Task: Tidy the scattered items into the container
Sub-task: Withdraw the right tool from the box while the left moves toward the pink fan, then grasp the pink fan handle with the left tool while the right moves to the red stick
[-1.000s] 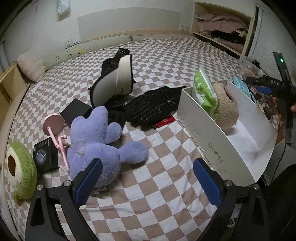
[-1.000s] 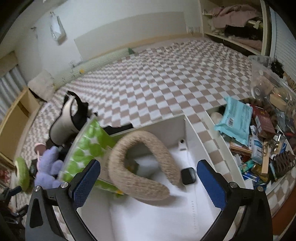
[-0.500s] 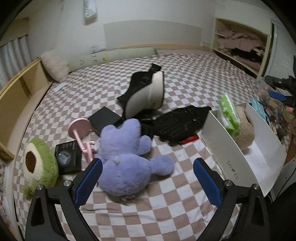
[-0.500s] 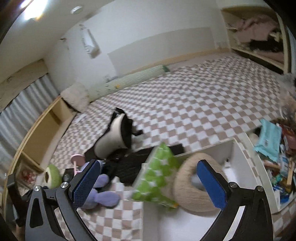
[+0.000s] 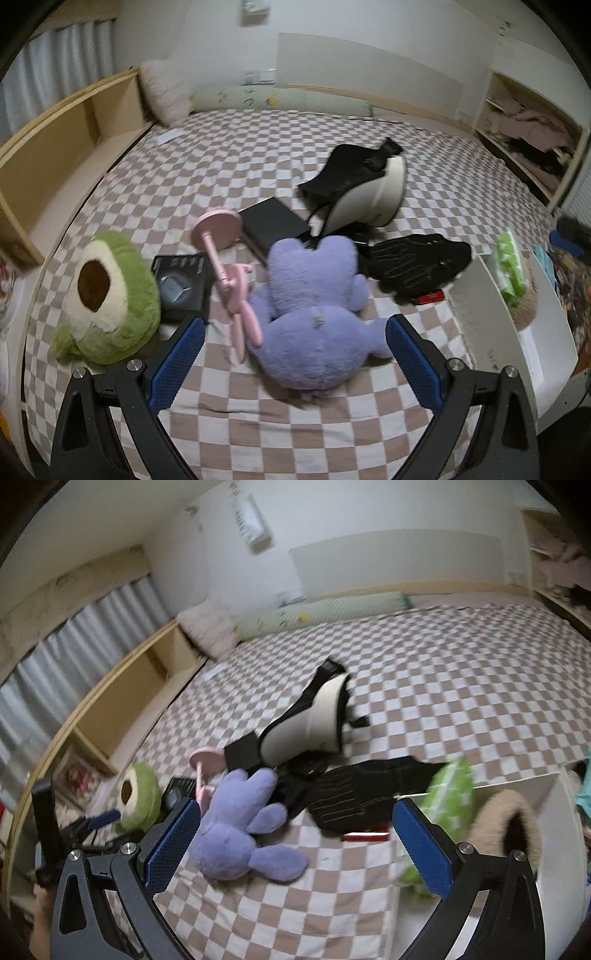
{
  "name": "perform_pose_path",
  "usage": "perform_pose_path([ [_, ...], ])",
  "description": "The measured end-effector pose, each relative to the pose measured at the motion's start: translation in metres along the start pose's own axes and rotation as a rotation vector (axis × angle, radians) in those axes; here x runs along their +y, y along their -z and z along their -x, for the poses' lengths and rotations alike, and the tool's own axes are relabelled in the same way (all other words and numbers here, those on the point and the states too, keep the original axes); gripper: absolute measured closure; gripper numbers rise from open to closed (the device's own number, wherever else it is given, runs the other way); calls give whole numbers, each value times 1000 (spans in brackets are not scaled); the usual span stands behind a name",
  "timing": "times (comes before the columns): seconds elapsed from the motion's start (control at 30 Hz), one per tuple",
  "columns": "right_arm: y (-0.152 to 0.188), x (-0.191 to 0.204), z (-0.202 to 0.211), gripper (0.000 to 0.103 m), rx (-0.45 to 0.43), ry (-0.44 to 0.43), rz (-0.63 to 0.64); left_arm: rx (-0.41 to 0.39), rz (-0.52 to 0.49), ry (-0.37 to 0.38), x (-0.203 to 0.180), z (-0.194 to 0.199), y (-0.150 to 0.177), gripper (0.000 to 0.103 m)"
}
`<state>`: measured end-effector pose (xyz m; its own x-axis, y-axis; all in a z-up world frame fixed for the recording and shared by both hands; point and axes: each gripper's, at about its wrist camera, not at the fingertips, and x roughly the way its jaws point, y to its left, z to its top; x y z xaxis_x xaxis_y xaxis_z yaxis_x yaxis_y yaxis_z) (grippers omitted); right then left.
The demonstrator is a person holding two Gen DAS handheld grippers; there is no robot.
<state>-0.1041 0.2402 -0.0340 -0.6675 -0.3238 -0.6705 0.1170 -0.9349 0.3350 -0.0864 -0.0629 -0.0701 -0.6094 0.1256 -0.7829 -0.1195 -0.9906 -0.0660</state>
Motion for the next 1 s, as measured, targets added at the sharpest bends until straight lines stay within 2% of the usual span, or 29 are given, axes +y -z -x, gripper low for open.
perform_pose_path([
  [0.17, 9, 23, -38, 0, 102, -32, 18, 38, 32, -7, 23, -15, 8, 5],
  [0.43, 25, 40, -104, 0, 275, -99, -73, 106, 43, -24, 41, -37, 17, 6],
  [0.6, 34, 50, -145, 0, 350, -103, -111, 134, 27, -27, 44, -47, 22, 6],
  [0.67, 35, 51, -154, 0, 358, -94, -118, 136, 29, -40, 46, -49, 22, 14],
  [0.7, 35, 50, -158, 0, 360, -90, -123, 143, 44, -39, 49, -51, 22, 23],
  [0.83, 31, 36, -165, 0, 362, -67, -153, 151, 85, -19, 54, -60, 15, 25],
  [1.0, 26, 22, -171, 0, 393, -30, -144, 178, 98, -7, 56, -83, 3, 38],
])
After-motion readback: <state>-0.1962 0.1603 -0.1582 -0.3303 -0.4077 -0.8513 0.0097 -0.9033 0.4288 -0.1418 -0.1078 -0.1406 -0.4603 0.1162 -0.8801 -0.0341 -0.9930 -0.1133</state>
